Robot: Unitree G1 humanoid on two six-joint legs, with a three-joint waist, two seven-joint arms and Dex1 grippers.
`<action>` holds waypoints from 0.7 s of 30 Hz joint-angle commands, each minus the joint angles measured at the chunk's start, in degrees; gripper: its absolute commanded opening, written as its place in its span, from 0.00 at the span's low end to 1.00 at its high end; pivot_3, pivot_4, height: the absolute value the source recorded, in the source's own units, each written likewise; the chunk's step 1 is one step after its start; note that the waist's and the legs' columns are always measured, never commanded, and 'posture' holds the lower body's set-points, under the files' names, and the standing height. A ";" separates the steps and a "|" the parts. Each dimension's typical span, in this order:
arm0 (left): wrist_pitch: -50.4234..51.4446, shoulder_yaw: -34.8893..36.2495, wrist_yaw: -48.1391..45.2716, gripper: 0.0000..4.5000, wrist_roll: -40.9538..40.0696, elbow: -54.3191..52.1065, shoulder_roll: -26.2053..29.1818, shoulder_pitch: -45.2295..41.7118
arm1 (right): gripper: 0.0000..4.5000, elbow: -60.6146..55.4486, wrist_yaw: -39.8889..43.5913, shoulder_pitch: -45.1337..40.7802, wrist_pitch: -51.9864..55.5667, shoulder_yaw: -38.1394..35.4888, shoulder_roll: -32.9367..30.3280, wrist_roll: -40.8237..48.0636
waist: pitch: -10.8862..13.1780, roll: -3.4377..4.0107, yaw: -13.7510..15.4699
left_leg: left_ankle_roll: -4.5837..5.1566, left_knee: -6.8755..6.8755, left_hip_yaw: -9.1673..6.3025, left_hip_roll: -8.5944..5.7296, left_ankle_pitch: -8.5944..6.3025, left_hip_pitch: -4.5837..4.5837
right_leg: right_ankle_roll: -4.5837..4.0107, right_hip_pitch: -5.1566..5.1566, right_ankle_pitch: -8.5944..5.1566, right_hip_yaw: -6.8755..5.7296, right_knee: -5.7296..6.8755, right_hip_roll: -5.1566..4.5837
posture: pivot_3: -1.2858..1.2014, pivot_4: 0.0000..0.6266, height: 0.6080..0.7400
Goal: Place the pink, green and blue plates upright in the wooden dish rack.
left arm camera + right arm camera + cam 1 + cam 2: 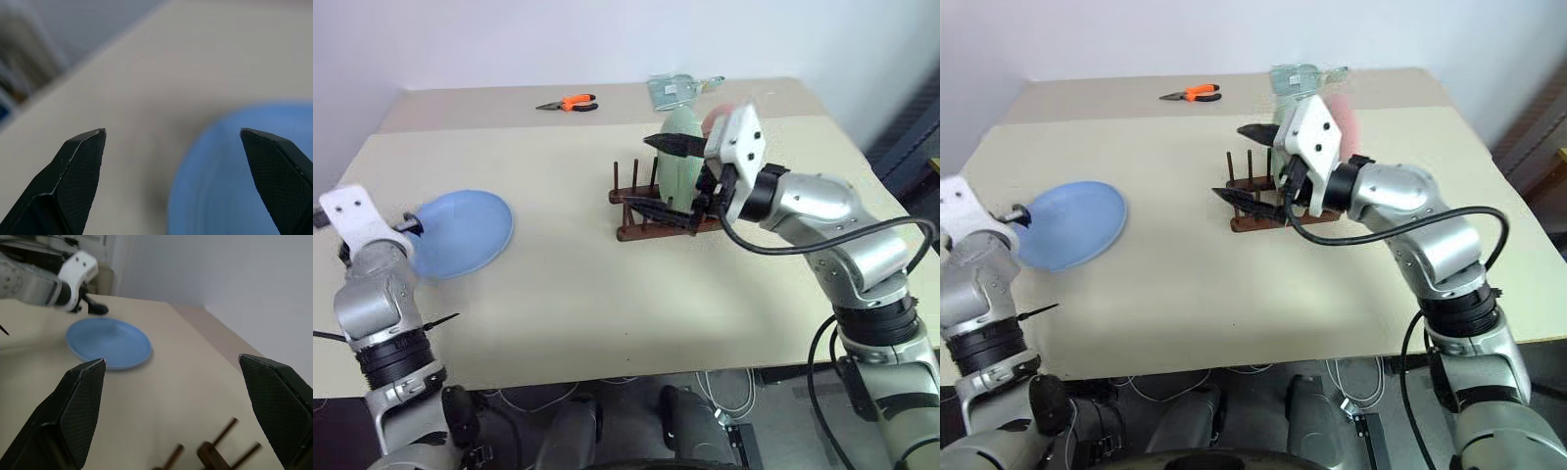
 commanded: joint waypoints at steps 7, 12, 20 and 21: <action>9.66 15.45 3.31 0.38 -11.80 -4.87 -9.86 -3.66 | 1.00 -1.06 1.41 1.50 -3.17 -0.49 1.55 -4.84 | -0.02 -0.11 0.18 | -0.09 -0.03 -0.06 0.02 0.03 0.05 | 0.12 0.02 -0.08 -0.09 0.06 0.01 | 0.52 0.24 1.00; 2.14 5.23 -4.71 0.01 -14.59 -10.16 -9.02 -5.21 | 1.00 0.10 1.98 0.58 -3.28 1.10 1.45 -8.36 | 0.00 -0.18 0.40 | -0.15 -0.03 -0.07 0.02 0.06 0.03 | 0.02 0.04 -0.02 -0.10 0.05 0.01 | 0.52 0.24 1.00; -1.32 -9.55 -15.00 0.01 -20.16 -18.96 -6.53 -10.70 | 1.00 5.21 3.77 -3.08 -19.97 13.62 2.10 -28.68 | 0.05 -0.32 -1.05 | -0.27 -0.08 -0.01 0.05 0.06 0.02 | -0.03 -0.02 0.01 -0.12 -0.01 0.02 | 0.52 0.24 1.00; -0.44 -10.90 -15.53 0.01 -20.58 -19.48 -5.79 -11.07 | 1.00 7.30 3.00 -4.28 -21.66 14.74 2.71 -31.39 | 0.06 -0.32 -1.45 | -0.27 -0.11 -0.01 0.05 0.07 0.03 | -0.03 -0.02 0.01 -0.12 -0.01 0.02 | 0.52 0.24 1.00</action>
